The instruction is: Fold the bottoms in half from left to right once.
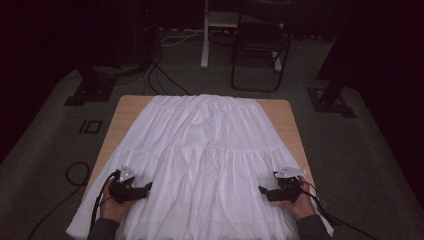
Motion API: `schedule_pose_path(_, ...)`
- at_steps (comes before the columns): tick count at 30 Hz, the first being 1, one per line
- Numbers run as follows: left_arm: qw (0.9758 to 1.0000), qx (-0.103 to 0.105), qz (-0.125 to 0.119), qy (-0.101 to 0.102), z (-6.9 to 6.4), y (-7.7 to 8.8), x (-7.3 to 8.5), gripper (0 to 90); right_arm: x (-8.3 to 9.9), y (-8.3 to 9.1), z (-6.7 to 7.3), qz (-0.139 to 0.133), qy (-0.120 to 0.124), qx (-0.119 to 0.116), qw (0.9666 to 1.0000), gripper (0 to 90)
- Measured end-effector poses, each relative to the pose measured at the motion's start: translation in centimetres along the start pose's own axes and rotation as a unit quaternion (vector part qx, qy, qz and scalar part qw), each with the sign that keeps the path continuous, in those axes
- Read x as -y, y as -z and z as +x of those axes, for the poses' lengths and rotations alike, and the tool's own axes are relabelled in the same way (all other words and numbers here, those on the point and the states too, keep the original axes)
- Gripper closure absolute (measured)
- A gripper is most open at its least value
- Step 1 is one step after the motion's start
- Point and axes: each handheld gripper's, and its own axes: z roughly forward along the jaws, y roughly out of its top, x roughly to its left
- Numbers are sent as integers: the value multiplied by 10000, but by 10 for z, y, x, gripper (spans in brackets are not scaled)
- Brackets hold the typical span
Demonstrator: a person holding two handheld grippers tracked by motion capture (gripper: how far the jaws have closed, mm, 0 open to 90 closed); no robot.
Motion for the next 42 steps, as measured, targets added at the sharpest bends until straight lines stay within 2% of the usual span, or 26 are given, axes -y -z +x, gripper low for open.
schedule_pose_path(6, 9998, -142, 10, 145, -3, -1, -2, 199, -1, -1, 0, 5, 6, 8, 10000, 106)
schedule_pose_path(9, 9998, -157, 32, 118, -4, 0, -5, 277, -1, -1, 0, 4, 5, 6, 10000, 106)
schedule_pose_path(10, 9996, -241, 26, 110, -5, 3, -5, 329, -1, -1, 0, 4, 3, 4, 10000, 106)
schedule_pose_path(11, 9995, -305, -4, 105, -4, 7, -7, 331, -1, -1, 0, 6, 3, 5, 10000, 107)
schedule_pose_path(13, 9986, -441, -264, 130, 2, 21, -9, 300, -1, -1, 0, 4, 6, 7, 10000, 107)
schedule_pose_path(15, 9966, -612, -443, 331, 14, 36, -7, 272, -1, -1, 0, 2, 5, 7, 10000, 108)
schedule_pose_path(17, 9938, -773, -517, 603, 30, 47, 0, 236, -1, -1, 0, 0, 1, 10, 10000, 109)
schedule_pose_path(19, 9906, -999, -421, 831, 45, 54, 10, 171, -1, -1, 0, -1, 2, 10, 10000, 109)
schedule_pose_path(21, 9876, -1127, -371, 1027, 58, 56, 19, 153, -1, -1, 0, -1, 2, 10, 10000, 109)
schedule_pose_path(22, 9876, -1127, -371, 1027, 58, 56, 19, 147, -1, -1, 0, -1, 2, 10, 10000, 109)
schedule_pose_path(23, 9858, -1107, -266, 1235, 69, 54, 27, 147, -1, -1, 0, 1, 1, 11, 10000, 109)
schedule_pose_path(24, 9845, -1149, -187, 1308, 73, 52, 30, 145, -1, -1, 0, 0, 1, 10, 10000, 109)
schedule_pose_path(26, 9836, -1123, -40, 1414, 78, 48, 35, 138, -1, -1, 0, 0, -1, 9, 10000, 109)
schedule_pose_path(30, 9846, -997, 155, 1428, 78, 43, 38, 135, -1, -1, 0, 0, -1, 9, 10000, 109)
schedule_pose_path(33, 9870, -947, 196, 1281, 73, 42, 37, 131, -1, -1, 0, 2, -11, 12, 10000, 111)
schedule_pose_path(37, 9921, -515, 170, 1133, 55, 43, 36, 131, -1, -1, 0, 4, -14, 14, 10000, 112)
schedule_pose_path(39, 9948, -415, 246, 900, 41, 41, 34, 131, -1, -1, 0, 2, -15, 14, 10000, 112)
schedule_pose_path(41, 9965, -463, 406, 562, 28, 38, 30, 133, 0, -1, 0, 2, -15, 16, 10000, 112)
schedule_pose_path(42, 9970, -420, 417, 504, 23, 38, 29, 157, 0, -1, 0, 1, -8, 15, 10000, 112)
